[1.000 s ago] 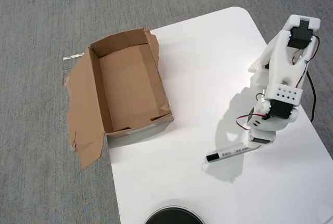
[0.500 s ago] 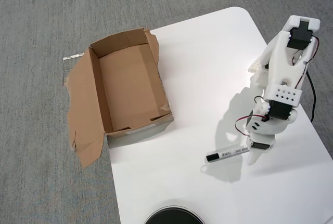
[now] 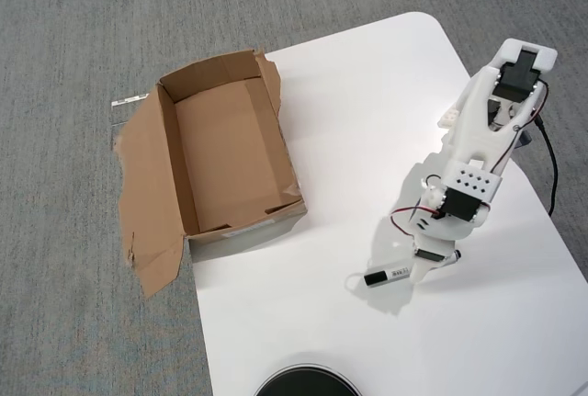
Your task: Grasp a pen and put it in the box.
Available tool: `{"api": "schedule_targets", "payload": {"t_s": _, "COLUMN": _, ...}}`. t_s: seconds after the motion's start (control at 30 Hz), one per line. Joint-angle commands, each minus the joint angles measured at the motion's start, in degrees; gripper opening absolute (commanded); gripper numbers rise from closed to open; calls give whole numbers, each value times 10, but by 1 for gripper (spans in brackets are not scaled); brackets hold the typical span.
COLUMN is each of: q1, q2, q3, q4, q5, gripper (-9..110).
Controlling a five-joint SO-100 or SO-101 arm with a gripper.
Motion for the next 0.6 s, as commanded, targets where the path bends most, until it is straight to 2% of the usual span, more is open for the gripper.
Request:
{"api": "schedule_targets", "payload": {"t_s": 0.0, "q1": 6, "q2": -1, "q3": -15, "q4": -4, "q5": 4, "gripper": 25}}
{"api": "schedule_targets", "payload": {"t_s": 0.57, "q1": -27, "q2": -33, "q3": -15, "q4": -4, "q5": -1, "gripper": 25}}
